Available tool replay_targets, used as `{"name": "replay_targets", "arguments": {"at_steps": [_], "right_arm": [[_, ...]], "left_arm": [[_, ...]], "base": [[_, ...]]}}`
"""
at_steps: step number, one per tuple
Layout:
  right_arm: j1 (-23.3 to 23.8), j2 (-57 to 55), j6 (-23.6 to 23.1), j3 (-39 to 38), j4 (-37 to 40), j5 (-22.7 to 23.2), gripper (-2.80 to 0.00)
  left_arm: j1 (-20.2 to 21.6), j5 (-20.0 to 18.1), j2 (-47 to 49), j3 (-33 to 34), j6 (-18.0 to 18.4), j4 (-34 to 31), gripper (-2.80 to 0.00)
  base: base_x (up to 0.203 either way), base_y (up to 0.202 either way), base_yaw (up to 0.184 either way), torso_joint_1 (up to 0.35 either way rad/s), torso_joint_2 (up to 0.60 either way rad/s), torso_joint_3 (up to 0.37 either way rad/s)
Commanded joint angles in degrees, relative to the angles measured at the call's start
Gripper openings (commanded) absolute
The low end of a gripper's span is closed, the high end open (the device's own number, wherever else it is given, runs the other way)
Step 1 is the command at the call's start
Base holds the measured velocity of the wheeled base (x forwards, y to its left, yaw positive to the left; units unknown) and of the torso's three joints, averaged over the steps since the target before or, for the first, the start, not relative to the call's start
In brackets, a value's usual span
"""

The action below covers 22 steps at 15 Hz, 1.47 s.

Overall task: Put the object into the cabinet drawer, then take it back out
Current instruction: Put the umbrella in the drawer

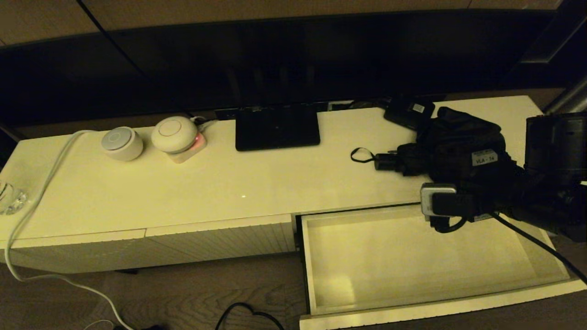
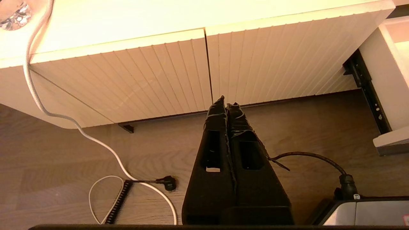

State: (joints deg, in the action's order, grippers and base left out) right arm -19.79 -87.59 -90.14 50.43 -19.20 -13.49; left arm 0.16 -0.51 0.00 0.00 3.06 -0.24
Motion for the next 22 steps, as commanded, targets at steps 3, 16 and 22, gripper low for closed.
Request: {"name": "replay_targets", "arguments": {"at_steps": [3, 16, 22], "right_arm": [[2.18, -4.32, -0.41, 3.52, 0.16, -0.04, 0.00], [4.14, -9.22, 7.24, 14.02, 13.49, -0.59, 0.00], [4.47, -12.87, 10.84, 22.24, 17.88, -0.70, 0.00]], "left_arm": [[0.02, -0.02, 0.00, 0.18, 0.02, -0.02, -2.80], [0.02, -0.02, 0.00, 0.18, -0.02, -0.02, -2.80], [0.02, -0.02, 0.00, 0.18, 0.02, -0.02, -2.80]], "base": [[0.000, 0.000, 0.000, 0.000, 0.00, 0.000], [0.000, 0.000, 0.000, 0.000, 0.00, 0.000], [0.000, 0.000, 0.000, 0.000, 0.00, 0.000]]}}
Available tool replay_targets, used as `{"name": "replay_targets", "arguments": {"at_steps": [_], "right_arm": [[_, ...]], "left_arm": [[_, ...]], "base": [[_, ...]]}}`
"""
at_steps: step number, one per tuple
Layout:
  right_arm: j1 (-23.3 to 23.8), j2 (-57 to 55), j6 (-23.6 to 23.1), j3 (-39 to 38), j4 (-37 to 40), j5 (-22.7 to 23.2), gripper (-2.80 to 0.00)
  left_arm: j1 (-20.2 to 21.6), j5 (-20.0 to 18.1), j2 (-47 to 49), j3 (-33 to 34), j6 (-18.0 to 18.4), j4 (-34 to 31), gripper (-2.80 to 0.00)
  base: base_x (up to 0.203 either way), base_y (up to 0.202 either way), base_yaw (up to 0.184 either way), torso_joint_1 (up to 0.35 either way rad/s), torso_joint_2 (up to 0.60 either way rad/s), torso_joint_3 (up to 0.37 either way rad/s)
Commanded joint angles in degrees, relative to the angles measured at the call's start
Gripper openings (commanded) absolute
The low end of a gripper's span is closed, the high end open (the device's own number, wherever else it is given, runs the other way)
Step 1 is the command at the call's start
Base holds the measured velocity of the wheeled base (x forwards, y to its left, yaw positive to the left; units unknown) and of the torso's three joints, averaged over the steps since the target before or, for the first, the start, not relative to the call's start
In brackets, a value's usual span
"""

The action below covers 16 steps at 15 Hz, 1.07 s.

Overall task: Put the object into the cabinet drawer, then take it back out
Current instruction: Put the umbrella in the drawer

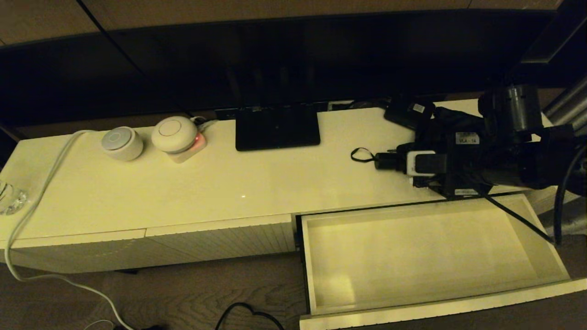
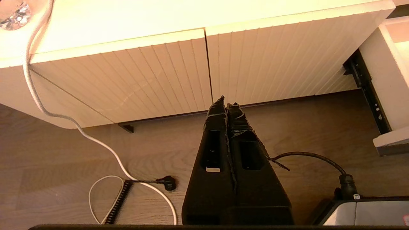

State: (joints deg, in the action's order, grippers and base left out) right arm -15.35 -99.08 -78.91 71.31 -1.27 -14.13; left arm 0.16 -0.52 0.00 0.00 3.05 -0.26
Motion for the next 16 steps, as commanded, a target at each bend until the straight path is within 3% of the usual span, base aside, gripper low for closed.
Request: {"name": "replay_targets", "arguments": {"at_steps": [1, 14, 15, 16], "right_arm": [[0.30, -1.91, -0.37, 2.23, -0.05, -0.03, 0.00], [0.67, -6.83, 1.27, 6.14, -8.66, 0.00, 0.00], [0.67, -6.52, 1.34, 5.83, -8.47, -0.02, -2.80], [0.67, -6.30, 1.30, 5.51, -7.77, -0.09, -2.80]], "left_arm": [[0.02, 0.00, 0.00, 0.18, -0.04, -0.01, -2.80], [0.02, 0.00, 0.00, 0.18, 0.03, -0.01, -2.80], [0.02, 0.00, 0.00, 0.18, -0.05, -0.01, -2.80], [0.02, 0.00, 0.00, 0.18, 0.03, -0.01, -2.80]], "base": [[0.000, 0.000, 0.000, 0.000, 0.00, 0.000], [0.000, 0.000, 0.000, 0.000, 0.00, 0.000], [0.000, 0.000, 0.000, 0.000, 0.00, 0.000], [0.000, 0.000, 0.000, 0.000, 0.00, 0.000]]}}
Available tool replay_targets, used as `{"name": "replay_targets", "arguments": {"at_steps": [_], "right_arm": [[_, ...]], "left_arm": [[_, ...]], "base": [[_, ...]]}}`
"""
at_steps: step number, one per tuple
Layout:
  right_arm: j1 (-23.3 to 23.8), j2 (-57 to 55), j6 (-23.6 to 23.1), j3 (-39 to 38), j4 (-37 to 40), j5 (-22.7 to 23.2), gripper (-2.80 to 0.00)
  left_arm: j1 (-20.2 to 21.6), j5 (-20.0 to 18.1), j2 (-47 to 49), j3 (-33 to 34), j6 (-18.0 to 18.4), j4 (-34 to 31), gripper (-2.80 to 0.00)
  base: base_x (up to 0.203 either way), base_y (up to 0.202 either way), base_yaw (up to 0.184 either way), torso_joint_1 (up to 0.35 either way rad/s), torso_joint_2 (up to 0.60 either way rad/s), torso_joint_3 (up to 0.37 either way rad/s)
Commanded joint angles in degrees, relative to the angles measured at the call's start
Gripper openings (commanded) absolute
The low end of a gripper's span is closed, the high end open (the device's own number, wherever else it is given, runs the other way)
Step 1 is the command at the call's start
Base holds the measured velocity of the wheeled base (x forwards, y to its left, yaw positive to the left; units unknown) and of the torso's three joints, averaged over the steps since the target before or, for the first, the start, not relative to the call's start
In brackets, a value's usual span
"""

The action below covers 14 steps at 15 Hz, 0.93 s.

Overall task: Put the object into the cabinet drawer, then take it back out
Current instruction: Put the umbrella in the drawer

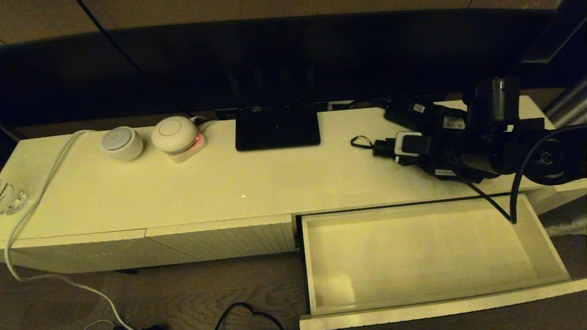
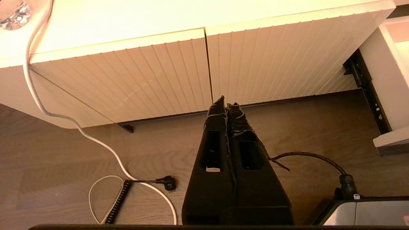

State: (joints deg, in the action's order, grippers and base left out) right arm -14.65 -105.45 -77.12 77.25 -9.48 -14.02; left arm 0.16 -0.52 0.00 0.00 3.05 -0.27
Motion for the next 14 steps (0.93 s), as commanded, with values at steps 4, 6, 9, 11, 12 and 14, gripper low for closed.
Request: {"name": "replay_targets", "arguments": {"at_steps": [4, 6, 9, 11, 12, 14], "right_arm": [[0.06, 0.16, 0.12, -1.00, 0.96, -0.30, -2.80], [0.03, 0.48, 2.10, -2.69, 0.90, -0.38, -2.80], [0.60, 2.99, 2.13, -4.75, 0.86, -0.39, -2.80], [0.92, 5.48, 2.28, -7.75, 0.15, -0.46, -2.80], [0.93, 6.86, 2.31, -9.04, -0.22, -0.50, -2.80], [0.94, 10.33, 2.21, -10.79, -0.41, -0.70, -2.80]], "left_arm": [[0.02, 0.00, 0.00, 0.18, -0.06, 0.00, -2.80], [0.02, 0.00, 0.00, 0.18, 0.01, 0.00, -2.80], [0.02, 0.00, 0.00, 0.18, 0.03, 0.00, -2.80], [0.02, 0.00, 0.00, 0.18, 0.03, 0.00, -2.80], [0.02, 0.00, 0.00, 0.18, -0.06, 0.00, -2.80], [0.02, 0.00, 0.00, 0.18, 0.03, 0.00, -2.80]], "base": [[0.000, 0.000, 0.000, 0.000, 0.00, 0.000], [0.000, 0.000, 0.000, 0.000, 0.00, 0.000], [0.000, 0.000, 0.000, 0.000, 0.00, 0.000], [0.000, 0.000, 0.000, 0.000, 0.00, 0.000], [0.000, 0.000, 0.000, 0.000, 0.00, 0.000], [0.000, 0.000, 0.000, 0.000, 0.00, 0.000]]}}
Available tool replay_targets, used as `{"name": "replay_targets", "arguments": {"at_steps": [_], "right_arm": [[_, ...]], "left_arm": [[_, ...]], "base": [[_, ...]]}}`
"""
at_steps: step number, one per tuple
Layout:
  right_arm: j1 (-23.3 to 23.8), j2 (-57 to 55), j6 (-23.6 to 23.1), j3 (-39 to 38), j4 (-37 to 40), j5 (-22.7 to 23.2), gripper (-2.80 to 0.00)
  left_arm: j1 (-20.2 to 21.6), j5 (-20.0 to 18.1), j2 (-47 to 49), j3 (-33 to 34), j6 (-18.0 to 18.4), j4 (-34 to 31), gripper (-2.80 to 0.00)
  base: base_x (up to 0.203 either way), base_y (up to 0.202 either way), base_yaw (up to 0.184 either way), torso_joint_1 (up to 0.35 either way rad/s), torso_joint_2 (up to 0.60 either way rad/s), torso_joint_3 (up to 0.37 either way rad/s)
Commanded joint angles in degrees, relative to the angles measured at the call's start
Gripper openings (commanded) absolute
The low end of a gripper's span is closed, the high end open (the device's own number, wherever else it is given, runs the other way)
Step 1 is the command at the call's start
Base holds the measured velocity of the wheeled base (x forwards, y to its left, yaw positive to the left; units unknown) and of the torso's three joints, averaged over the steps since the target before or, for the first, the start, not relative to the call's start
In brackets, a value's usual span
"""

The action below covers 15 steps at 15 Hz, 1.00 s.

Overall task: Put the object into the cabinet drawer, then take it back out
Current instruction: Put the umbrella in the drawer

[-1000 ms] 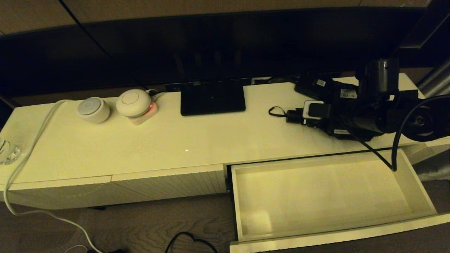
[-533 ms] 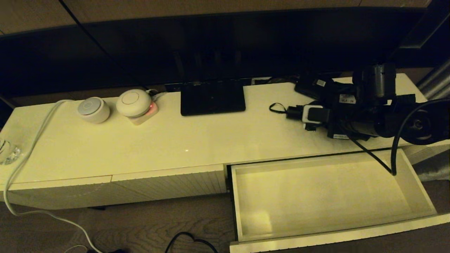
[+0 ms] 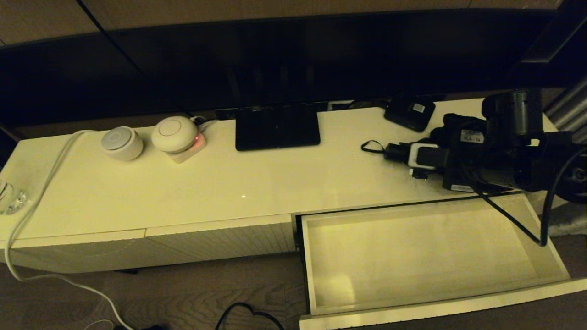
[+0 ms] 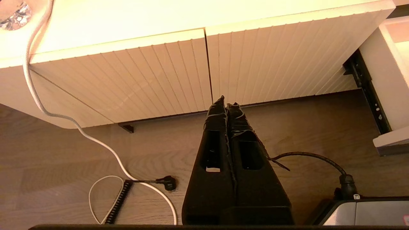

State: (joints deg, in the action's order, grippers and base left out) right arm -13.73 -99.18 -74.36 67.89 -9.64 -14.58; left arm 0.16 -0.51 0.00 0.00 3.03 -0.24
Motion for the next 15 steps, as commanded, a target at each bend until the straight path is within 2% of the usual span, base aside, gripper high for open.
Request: {"name": "replay_targets", "arguments": {"at_steps": [1, 4, 10, 15], "right_arm": [[-0.03, 6.00, -0.72, -2.32, 0.03, -0.63, -2.80], [-1.03, 12.54, -0.79, -6.01, 2.04, -2.19, -2.80], [-5.48, 24.23, -0.29, -17.89, 8.58, -2.32, -2.80], [-9.94, 29.32, 0.95, -19.45, 13.14, -2.87, -2.80]], "left_arm": [[0.02, -0.02, 0.00, 0.18, 0.04, -0.02, -2.80], [0.02, -0.02, 0.00, 0.18, 0.04, -0.02, -2.80], [0.02, -0.02, 0.00, 0.18, -0.04, -0.02, -2.80], [0.02, -0.02, 0.00, 0.18, 0.04, -0.02, -2.80]], "base": [[0.000, 0.000, 0.000, 0.000, 0.00, 0.000], [0.000, 0.000, 0.000, 0.000, 0.00, 0.000], [0.000, 0.000, 0.000, 0.000, 0.00, 0.000], [0.000, 0.000, 0.000, 0.000, 0.00, 0.000]]}}
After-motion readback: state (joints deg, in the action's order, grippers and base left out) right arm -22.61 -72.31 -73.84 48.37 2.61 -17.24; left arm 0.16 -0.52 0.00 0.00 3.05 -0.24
